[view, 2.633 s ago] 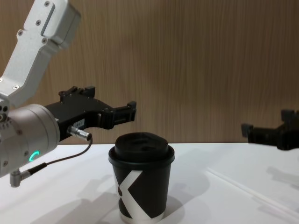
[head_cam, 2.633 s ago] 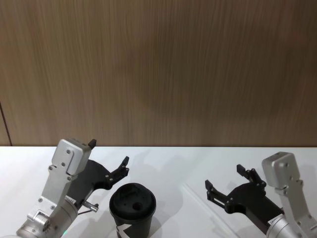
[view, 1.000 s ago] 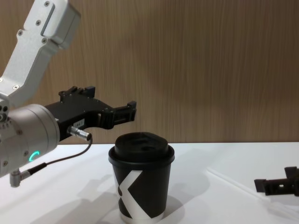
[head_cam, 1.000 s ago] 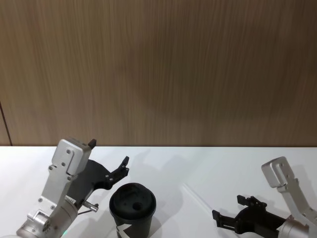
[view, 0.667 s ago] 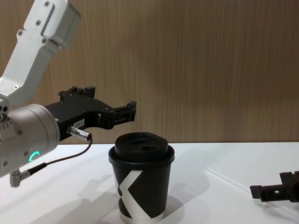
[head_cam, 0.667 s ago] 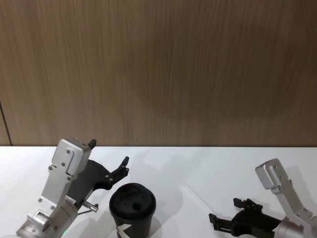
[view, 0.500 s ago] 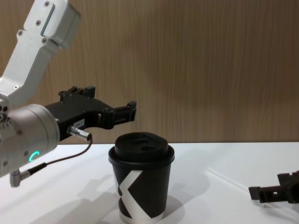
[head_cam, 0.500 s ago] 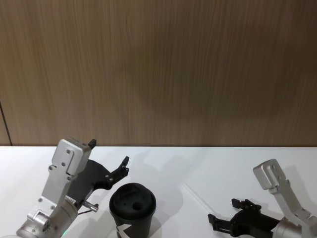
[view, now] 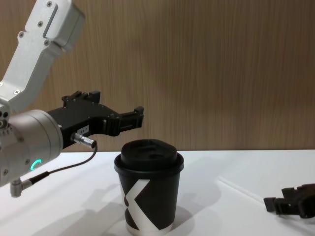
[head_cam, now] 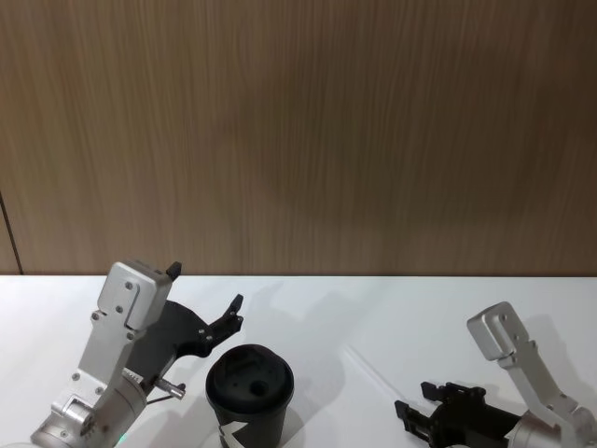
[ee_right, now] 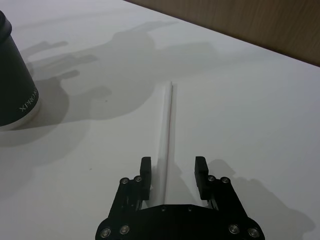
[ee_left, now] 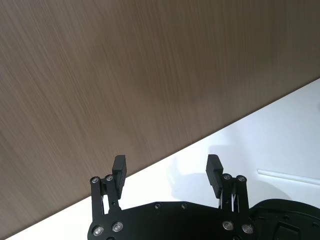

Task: Pick up the straw with one hand, pass it to the other hand, and insert it into the cup.

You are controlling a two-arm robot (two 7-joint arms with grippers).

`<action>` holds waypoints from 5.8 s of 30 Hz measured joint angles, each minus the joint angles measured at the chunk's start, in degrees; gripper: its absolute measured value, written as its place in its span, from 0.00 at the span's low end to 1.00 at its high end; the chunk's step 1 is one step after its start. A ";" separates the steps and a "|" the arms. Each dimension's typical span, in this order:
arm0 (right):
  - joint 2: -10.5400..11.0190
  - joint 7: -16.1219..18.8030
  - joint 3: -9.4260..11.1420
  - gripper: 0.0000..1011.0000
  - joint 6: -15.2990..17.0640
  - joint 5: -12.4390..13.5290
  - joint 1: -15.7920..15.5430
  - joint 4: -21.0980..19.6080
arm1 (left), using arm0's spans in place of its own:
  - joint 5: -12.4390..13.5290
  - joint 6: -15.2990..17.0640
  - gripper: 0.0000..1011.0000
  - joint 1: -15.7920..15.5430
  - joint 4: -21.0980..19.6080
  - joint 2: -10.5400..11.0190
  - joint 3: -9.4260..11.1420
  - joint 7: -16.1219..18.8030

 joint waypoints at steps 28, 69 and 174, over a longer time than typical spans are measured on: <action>0.30 0.06 -1.40 0.00 -0.66 -0.14 0.87 0.20 | 0.00 0.00 0.99 0.00 0.00 0.00 0.00 0.00; -4.86 -3.52 6.62 0.00 -12.71 7.91 -3.08 -9.97 | -0.14 -0.04 0.99 0.06 -0.37 0.04 -0.25 -0.35; -15.38 -1.18 -1.64 0.00 -24.29 11.69 0.42 -12.67 | -50.96 9.51 0.99 -7.89 -2.23 -4.06 -7.85 -28.06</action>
